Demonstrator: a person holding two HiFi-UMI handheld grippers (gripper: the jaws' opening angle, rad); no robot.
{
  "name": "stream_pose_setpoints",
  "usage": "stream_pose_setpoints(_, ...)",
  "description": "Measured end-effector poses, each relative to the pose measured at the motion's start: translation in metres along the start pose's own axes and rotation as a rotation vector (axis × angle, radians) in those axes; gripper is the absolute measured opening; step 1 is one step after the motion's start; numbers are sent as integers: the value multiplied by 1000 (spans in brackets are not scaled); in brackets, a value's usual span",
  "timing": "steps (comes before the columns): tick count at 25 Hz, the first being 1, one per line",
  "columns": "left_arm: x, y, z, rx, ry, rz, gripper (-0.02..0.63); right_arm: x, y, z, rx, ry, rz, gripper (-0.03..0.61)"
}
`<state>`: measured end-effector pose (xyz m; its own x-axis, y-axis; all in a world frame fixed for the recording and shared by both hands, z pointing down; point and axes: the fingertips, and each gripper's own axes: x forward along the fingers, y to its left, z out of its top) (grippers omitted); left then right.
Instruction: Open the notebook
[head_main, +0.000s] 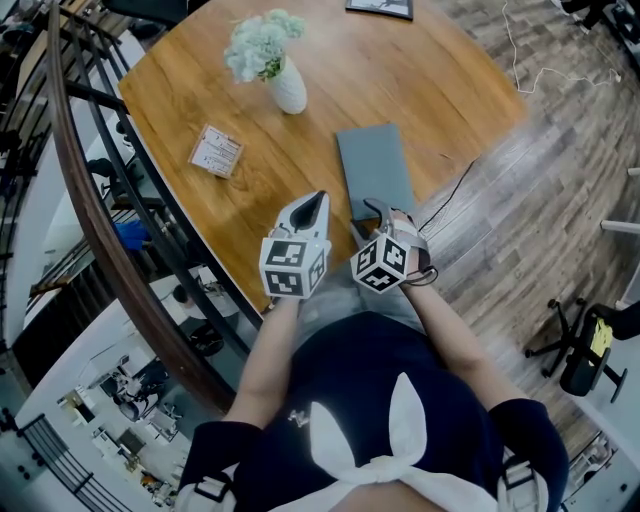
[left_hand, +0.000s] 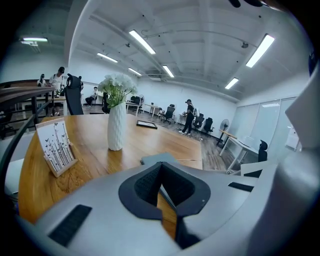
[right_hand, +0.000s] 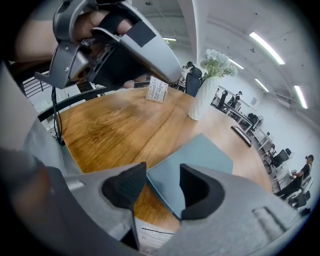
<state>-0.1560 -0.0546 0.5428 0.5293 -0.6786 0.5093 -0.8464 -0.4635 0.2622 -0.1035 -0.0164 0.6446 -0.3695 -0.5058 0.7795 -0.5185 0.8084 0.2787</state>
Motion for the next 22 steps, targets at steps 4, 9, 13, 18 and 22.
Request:
stream_pose_setpoints(4, 3, 2, -1, -3, 8, -2, 17, 4, 3, -1, -23, 13, 4, 204)
stream_pose_setpoints(9, 5, 2, -3, -5, 16, -7, 17, 4, 4, 0, -27, 11, 16, 202)
stream_pose_setpoints(13, 7, 2, -5, -5, 22, -10, 17, 8, 7, -5, -49, 33, 9, 203)
stream_pose_setpoints(18, 7, 4, -5, -7, 28, -12, 17, 13, 4, -12, -47, 70, -2, 187)
stream_pose_setpoints(22, 8, 6, -5, -9, 30, -12, 17, 13, 7, -12, -18, 69, 18, 157)
